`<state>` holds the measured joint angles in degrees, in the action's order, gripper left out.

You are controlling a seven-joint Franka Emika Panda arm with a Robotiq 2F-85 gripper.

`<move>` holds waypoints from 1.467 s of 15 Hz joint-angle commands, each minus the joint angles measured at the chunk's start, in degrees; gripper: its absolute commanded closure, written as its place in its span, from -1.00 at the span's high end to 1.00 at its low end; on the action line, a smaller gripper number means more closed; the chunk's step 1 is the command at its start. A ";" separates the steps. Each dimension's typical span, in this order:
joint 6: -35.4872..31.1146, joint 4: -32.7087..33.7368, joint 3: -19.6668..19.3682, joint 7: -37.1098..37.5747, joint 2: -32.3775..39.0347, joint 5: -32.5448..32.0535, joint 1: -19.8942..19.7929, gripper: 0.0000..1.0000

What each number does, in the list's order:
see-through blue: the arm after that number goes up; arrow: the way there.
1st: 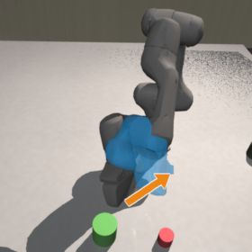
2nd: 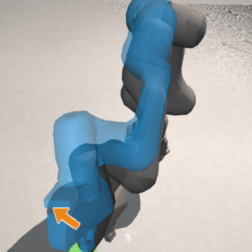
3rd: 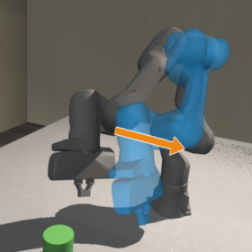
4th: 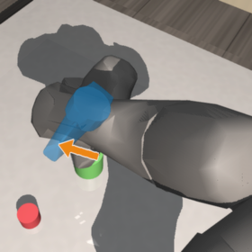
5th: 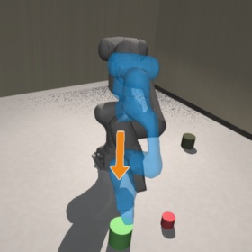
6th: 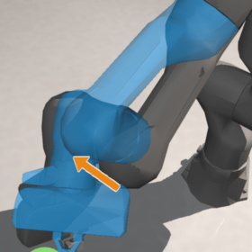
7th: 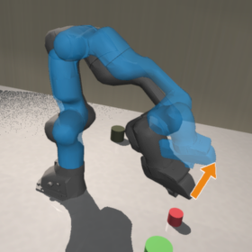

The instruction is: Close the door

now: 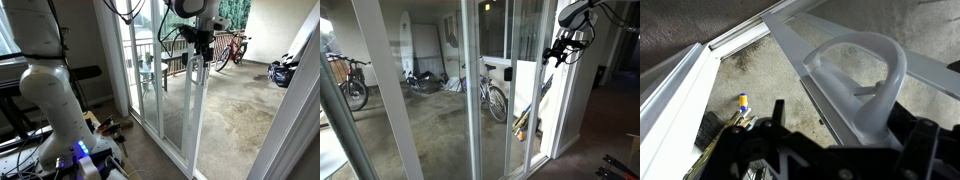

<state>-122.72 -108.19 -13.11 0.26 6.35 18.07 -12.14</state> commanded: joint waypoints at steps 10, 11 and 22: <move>-2.60 -0.57 -1.57 -2.08 1.43 2.33 -3.34 1.00; -2.56 -0.48 -1.72 -2.27 1.51 2.40 -3.53 1.00; -0.28 1.56 -4.65 -2.00 2.92 -1.39 -5.90 1.00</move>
<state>-122.68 -108.19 -14.92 -0.12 6.80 20.48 -14.12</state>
